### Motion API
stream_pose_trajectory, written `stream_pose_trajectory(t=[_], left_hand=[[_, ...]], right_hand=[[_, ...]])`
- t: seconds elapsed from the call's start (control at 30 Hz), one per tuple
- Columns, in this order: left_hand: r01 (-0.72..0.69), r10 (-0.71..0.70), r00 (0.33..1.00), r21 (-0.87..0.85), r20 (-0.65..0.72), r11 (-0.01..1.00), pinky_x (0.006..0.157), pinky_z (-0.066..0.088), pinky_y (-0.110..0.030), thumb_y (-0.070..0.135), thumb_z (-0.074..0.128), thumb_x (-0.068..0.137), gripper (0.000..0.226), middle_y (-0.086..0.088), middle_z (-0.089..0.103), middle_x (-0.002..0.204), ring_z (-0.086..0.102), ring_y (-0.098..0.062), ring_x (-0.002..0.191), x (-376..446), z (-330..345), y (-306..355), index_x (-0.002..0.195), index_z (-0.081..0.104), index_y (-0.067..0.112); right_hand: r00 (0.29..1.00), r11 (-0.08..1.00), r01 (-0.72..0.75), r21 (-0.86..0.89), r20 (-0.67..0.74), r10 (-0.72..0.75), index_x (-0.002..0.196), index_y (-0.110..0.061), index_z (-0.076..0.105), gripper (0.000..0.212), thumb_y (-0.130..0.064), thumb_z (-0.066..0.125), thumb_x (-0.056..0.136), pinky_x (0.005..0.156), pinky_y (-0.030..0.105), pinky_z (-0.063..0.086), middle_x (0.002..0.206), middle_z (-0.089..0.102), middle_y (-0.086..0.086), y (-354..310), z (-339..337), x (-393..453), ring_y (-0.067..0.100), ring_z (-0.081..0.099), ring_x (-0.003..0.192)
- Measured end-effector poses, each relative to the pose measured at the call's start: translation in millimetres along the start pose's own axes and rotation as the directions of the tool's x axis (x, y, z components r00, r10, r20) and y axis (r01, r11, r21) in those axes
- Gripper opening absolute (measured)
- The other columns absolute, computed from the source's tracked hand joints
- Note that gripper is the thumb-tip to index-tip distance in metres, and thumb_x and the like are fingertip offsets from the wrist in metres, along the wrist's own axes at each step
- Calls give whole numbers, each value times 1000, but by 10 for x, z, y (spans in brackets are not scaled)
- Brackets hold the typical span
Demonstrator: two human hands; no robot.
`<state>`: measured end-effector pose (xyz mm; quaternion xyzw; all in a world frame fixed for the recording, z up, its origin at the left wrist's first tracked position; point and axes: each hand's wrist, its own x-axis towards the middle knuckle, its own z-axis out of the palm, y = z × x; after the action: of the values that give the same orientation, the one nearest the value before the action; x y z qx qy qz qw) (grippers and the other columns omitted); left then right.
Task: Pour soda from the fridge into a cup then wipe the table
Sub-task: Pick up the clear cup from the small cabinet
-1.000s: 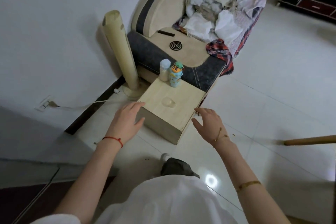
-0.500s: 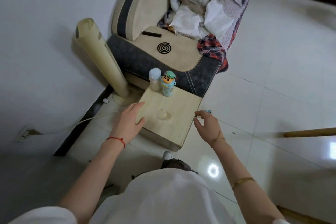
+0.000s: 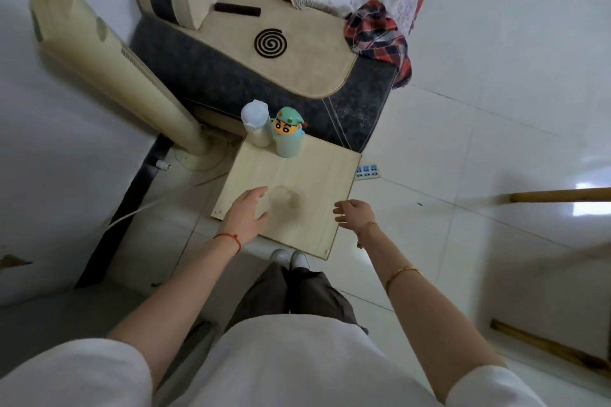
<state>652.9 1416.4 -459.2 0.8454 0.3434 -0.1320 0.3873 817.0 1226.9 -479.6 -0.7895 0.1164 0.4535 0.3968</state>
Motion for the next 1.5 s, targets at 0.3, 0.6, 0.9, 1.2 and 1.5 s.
stream_pose_trajectory(t=[0.3,0.6,0.9,1.2,1.5], left_hand=[[75,-68,991,-56,114,996,100,46,-33,15,76,81,87,-5,41,146,53,-22,122,809,763,-588,152,26,21],[-14,29,996,-186,79,982,96,49,-31,22,84,74,91,0,40,146,48,-11,115,1306,1399,-891,150,33,25],[-109,107,994,-275,-22,955,100,50,-38,34,81,76,69,10,55,134,52,-11,120,1257,1384,-776,135,48,27],[-286,280,958,-333,-66,898,97,51,-32,32,83,75,67,12,60,130,54,-1,120,612,402,115,133,52,25],[-424,433,900,-320,-46,847,95,52,-27,35,82,76,66,15,60,129,53,4,121,-219,-326,946,134,51,30]], right_hand=[[995,996,-94,14,28,93,113,-1,65,32,-10,37,99,64,23,53,100,67,10,375,505,889,22,61,79],[994,984,-109,144,45,103,107,-1,66,29,-10,39,99,64,26,54,92,68,11,690,1023,1526,21,62,71],[993,940,-103,326,91,77,109,0,64,28,-10,39,100,71,31,57,90,67,10,681,1058,1411,24,65,78],[967,793,-140,593,254,-20,108,-1,67,26,-11,45,98,88,35,53,98,68,13,137,515,326,25,65,88],[979,771,-11,637,162,-120,116,3,65,31,-13,46,99,87,33,54,107,67,15,-228,-7,-973,23,66,88]])
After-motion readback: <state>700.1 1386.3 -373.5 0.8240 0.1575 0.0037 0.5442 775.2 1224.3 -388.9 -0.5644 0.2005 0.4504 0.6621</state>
